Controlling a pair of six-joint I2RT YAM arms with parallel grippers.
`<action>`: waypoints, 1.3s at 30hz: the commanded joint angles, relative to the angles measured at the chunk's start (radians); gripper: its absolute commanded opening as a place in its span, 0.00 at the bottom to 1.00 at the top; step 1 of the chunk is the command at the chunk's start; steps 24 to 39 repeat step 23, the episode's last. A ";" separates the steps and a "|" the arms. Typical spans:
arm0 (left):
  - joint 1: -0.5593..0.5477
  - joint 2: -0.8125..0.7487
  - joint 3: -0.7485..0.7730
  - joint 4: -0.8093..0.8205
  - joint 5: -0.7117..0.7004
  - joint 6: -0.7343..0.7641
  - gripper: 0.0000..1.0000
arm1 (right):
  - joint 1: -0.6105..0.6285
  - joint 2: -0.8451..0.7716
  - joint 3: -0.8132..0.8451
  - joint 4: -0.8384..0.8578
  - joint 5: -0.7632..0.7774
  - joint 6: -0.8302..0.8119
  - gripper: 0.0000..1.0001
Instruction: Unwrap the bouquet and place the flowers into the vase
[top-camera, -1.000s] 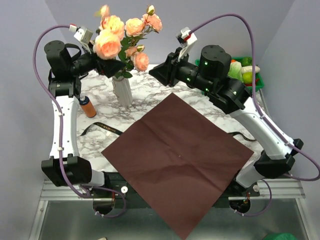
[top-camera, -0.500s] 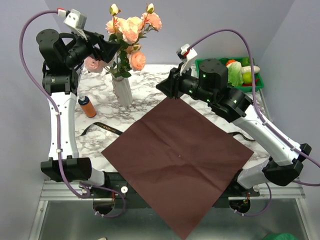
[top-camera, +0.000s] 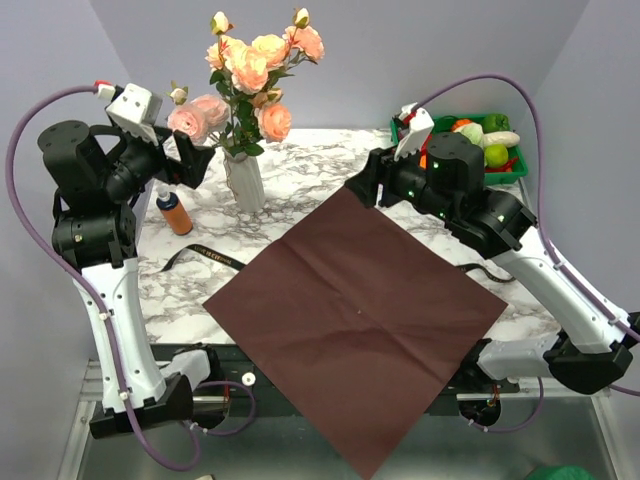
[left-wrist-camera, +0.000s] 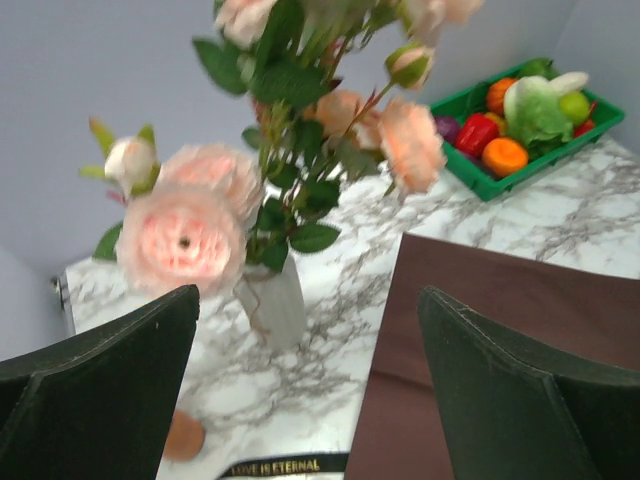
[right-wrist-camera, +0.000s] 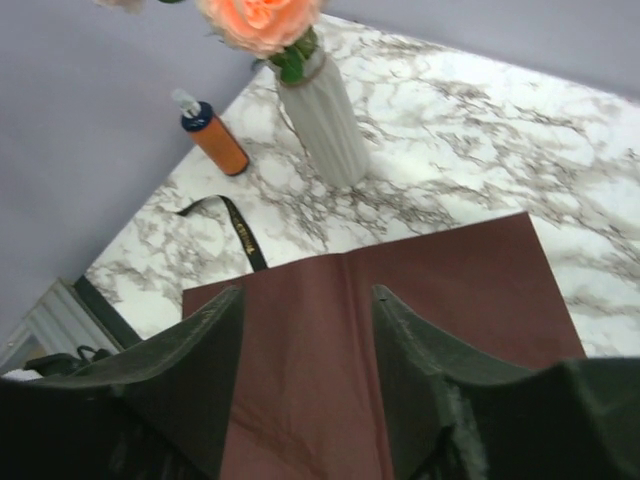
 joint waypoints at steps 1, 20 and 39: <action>0.091 -0.025 -0.100 -0.160 -0.011 0.052 0.99 | -0.003 -0.008 -0.043 -0.129 0.141 0.036 0.67; 0.135 -0.094 -0.375 -0.216 -0.071 0.090 0.99 | -0.001 -0.160 -0.300 -0.063 0.192 0.079 1.00; 0.135 -0.079 -0.390 -0.216 -0.077 0.070 0.99 | -0.001 -0.176 -0.322 -0.060 0.186 0.076 1.00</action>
